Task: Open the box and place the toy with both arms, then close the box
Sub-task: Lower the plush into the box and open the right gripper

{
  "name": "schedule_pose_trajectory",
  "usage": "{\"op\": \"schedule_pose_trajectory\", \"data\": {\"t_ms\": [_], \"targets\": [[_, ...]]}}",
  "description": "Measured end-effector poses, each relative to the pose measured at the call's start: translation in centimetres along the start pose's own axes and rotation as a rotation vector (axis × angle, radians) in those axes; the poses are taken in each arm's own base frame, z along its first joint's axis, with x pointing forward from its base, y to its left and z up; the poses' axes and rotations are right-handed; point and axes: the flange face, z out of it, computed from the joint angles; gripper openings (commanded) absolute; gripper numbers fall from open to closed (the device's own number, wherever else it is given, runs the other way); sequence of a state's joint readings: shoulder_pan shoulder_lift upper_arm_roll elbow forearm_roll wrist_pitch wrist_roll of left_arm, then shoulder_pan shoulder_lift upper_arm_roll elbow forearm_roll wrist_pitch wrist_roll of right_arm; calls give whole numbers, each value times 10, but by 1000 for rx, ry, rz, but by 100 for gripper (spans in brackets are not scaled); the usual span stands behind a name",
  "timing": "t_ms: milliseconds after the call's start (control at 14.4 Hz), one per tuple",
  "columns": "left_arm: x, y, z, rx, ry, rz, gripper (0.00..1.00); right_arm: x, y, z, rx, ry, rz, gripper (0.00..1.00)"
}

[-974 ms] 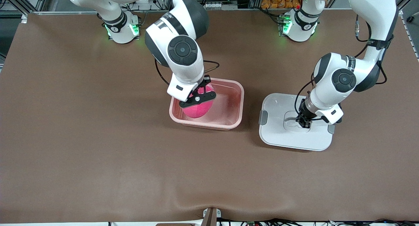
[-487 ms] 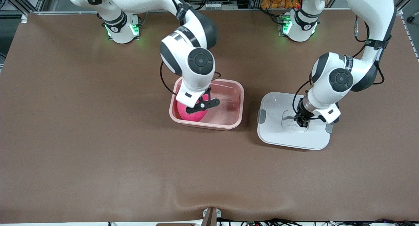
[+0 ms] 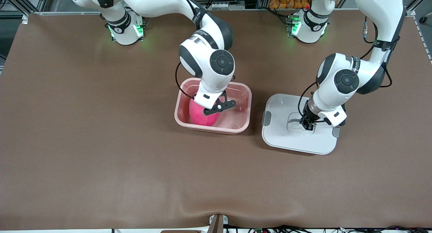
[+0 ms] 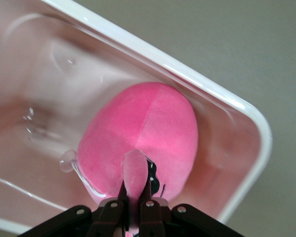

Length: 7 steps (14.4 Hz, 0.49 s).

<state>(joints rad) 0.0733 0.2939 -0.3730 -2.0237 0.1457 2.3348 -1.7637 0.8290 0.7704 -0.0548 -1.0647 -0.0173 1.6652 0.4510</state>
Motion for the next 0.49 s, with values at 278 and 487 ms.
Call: {"op": "schedule_pose_trajectory", "data": {"t_ms": [278, 487], "targets": [[-4, 0, 0, -1, -1, 9, 0, 7, -29, 25, 31, 75, 86, 0], [-4, 0, 0, 0, -1, 13, 0, 11, -38, 29, 70, 132, 149, 0]]}}
